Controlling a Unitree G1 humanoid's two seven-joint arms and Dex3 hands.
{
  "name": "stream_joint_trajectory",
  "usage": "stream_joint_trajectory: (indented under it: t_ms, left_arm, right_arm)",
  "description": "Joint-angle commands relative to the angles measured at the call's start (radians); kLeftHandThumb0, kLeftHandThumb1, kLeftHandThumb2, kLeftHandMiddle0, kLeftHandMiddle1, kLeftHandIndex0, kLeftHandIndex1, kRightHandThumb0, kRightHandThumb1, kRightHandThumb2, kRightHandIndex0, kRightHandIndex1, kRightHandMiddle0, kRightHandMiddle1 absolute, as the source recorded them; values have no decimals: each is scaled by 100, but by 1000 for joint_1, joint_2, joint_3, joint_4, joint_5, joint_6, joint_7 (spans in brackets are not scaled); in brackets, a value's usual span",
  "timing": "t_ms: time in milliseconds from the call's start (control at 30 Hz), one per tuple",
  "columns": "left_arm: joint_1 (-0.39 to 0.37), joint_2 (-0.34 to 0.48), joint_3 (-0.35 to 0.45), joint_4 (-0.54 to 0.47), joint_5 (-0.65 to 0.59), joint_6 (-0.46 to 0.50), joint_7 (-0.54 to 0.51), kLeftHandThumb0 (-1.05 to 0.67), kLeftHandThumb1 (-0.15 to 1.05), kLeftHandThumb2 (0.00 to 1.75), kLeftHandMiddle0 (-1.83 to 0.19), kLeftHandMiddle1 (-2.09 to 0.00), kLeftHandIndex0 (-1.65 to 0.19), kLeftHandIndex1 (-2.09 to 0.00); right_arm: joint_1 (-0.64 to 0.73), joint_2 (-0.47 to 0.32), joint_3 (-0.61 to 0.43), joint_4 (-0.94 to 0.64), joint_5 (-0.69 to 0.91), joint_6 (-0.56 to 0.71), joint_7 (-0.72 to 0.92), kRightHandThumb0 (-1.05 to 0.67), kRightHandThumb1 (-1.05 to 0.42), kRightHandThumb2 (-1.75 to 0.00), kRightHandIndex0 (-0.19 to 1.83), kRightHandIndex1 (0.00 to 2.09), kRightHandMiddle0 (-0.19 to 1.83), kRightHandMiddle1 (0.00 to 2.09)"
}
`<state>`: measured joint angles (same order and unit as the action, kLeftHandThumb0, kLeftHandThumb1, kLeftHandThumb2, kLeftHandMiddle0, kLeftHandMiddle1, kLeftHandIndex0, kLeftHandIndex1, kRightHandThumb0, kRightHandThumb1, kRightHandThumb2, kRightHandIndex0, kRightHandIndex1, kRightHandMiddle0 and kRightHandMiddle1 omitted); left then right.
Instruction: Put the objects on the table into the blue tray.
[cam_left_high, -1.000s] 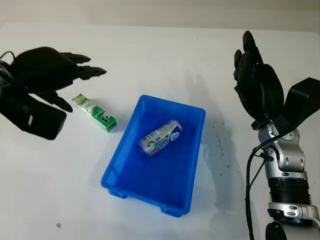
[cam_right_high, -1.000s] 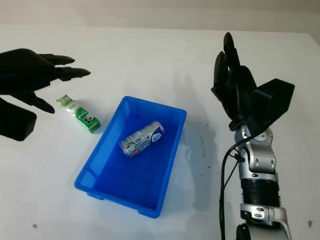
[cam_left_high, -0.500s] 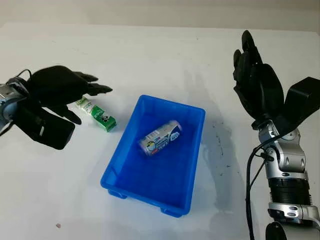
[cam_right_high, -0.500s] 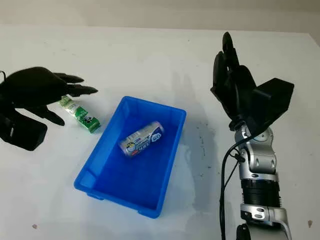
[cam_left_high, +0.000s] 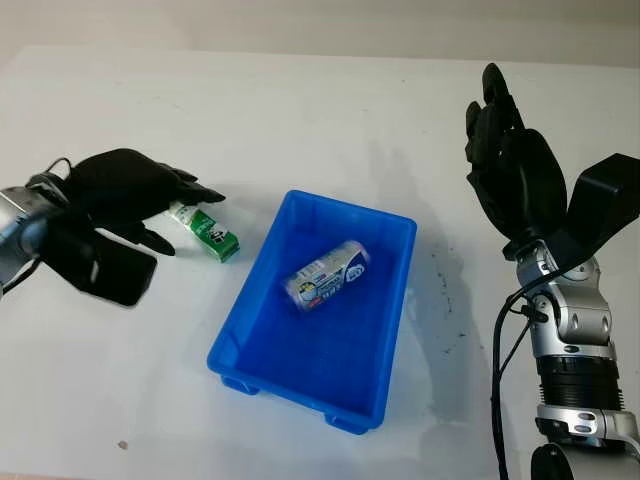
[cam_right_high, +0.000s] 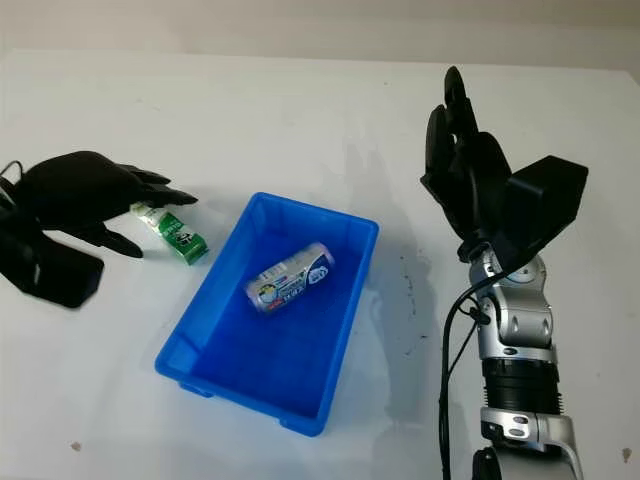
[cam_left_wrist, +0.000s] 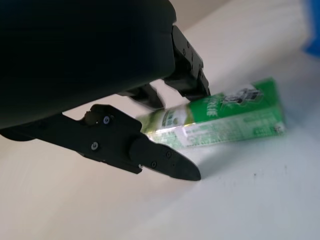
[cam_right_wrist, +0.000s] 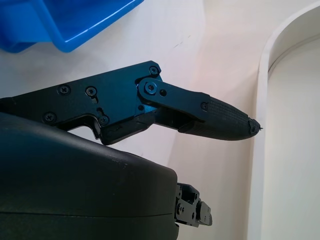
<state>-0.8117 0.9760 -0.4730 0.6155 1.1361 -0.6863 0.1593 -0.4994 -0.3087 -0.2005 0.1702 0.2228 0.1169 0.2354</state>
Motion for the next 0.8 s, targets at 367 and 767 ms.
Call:
stream_joint_trajectory:
  t_ms: [367, 767]
  left_arm:
    - [7, -24, -140, 77, 185, 73, 369, -57, 105, 30, -144, -209, -68, -209]
    - [26, -14, -35, -7, 10, 121, 275, -50, 105, 26, -106, -209, -43, -209]
  right_arm:
    - [-5, 0, -7, -11, 5, 1, 6, -74, -105, -69, -19, 0, -19, 0]
    - [-14, -2, -12, 11, 17, -10, 28, -72, -105, -69, -19, 0, -19, 0]
